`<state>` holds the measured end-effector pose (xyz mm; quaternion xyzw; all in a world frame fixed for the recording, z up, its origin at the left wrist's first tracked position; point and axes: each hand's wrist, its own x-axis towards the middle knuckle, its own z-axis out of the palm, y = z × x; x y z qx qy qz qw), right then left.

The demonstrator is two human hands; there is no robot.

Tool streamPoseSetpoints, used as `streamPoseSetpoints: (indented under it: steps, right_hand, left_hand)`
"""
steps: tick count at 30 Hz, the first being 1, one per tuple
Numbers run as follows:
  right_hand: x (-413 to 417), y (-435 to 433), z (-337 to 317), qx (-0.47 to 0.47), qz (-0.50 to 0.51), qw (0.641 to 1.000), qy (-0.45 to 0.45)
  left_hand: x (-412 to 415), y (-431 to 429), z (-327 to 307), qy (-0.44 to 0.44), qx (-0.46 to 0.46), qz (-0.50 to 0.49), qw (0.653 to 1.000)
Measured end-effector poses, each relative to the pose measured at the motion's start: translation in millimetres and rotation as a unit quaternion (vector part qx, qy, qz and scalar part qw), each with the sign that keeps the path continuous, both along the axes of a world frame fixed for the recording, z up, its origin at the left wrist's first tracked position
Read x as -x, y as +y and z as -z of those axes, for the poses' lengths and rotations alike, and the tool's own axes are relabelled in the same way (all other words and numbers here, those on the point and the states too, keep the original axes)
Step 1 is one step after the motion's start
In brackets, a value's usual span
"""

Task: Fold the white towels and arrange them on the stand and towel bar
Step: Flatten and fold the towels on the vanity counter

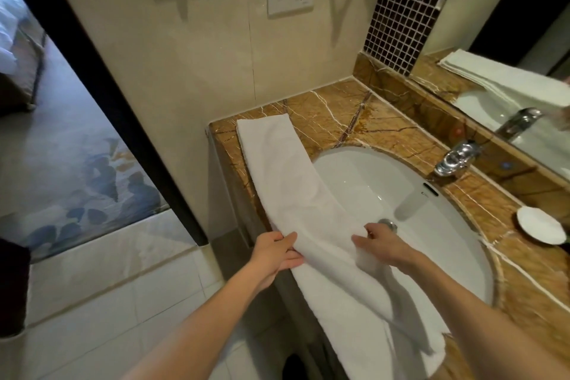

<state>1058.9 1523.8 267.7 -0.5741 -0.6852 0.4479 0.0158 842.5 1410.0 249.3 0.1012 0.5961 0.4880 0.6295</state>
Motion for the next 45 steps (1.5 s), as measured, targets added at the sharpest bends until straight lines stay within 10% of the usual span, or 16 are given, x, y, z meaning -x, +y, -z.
streamPoseSetpoints:
  steps: [45]
  right_hand:
    - [-91.5,-82.1,-29.9,0.065,0.000,0.998,-0.023]
  left_hand:
    - [-90.8,-90.6,-9.5,0.003,-0.040,-0.014,0.999]
